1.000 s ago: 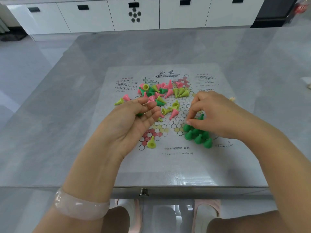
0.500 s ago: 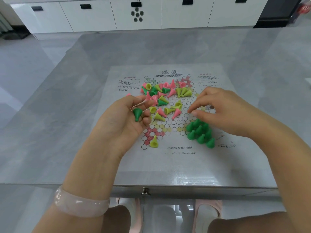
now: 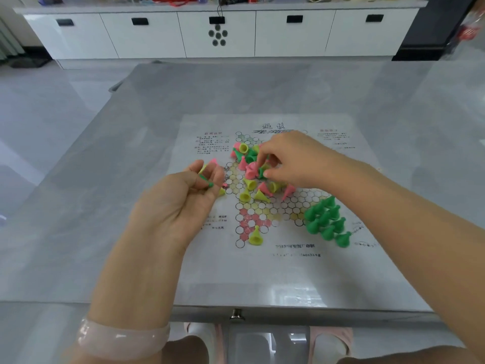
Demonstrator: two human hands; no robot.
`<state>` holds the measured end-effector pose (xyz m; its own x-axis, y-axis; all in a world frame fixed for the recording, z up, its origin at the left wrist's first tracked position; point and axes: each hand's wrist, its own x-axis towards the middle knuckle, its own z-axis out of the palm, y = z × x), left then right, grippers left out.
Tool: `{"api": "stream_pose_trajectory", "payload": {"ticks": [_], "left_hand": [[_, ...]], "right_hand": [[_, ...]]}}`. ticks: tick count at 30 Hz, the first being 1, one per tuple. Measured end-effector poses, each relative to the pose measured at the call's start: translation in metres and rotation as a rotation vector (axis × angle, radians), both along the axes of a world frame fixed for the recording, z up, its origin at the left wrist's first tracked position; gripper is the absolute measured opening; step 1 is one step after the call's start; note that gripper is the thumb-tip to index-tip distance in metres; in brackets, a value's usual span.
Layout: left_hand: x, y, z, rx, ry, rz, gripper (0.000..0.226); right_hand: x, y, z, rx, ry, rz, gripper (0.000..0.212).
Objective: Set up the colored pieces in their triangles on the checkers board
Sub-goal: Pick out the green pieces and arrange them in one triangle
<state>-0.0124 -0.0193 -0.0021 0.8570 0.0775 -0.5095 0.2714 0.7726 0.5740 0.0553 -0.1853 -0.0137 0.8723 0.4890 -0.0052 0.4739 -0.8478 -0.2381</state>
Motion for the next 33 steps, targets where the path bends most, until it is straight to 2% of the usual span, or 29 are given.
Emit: {"api": "stream_pose_trajectory", "payload": {"ticks": [7, 10, 12, 16, 18, 20, 23, 25, 27, 30, 33], "left_hand": [[0.003, 0.009, -0.002, 0.004, -0.009, 0.007, 0.017], [0.001, 0.013, -0.002, 0.074, -0.015, -0.049, 0.015], [-0.001, 0.012, -0.003, 0.127, -0.027, -0.085, 0.014], [0.003, -0.006, -0.005, 0.276, -0.032, -0.151, 0.011], [0.003, -0.015, -0.006, 0.309, -0.036, -0.171, 0.013], [0.001, -0.018, -0.007, 0.245, -0.030, -0.197, 0.021], [0.000, -0.013, -0.008, 0.110, -0.008, -0.189, 0.023], [0.001, -0.008, -0.007, 0.079, -0.010, -0.153, 0.016], [0.002, -0.003, -0.005, 0.063, -0.021, -0.113, 0.009], [0.002, 0.002, -0.003, 0.059, -0.014, -0.051, 0.007], [0.003, 0.006, -0.003, 0.079, -0.002, -0.008, 0.007]], "right_hand": [[0.012, 0.014, -0.009, -0.150, 0.008, -0.007, 0.010], [0.012, 0.017, -0.004, -0.171, 0.008, -0.009, 0.010], [0.009, 0.016, 0.007, -0.066, 0.036, -0.035, 0.011], [-0.010, 0.021, 0.031, 0.381, 0.229, 0.032, 0.016], [-0.018, 0.029, 0.035, 0.433, 0.294, 0.099, 0.016], [-0.018, 0.031, 0.036, 0.447, 0.339, 0.114, 0.018], [-0.001, 0.021, 0.036, 0.501, 0.335, -0.017, 0.016], [0.016, 0.014, 0.033, 0.376, 0.205, -0.125, 0.016], [0.028, 0.015, 0.028, 0.148, 0.128, -0.142, 0.017], [0.036, 0.028, 0.015, -0.041, 0.181, -0.107, 0.017], [0.038, 0.041, 0.007, -0.098, 0.214, -0.152, 0.017]]}}
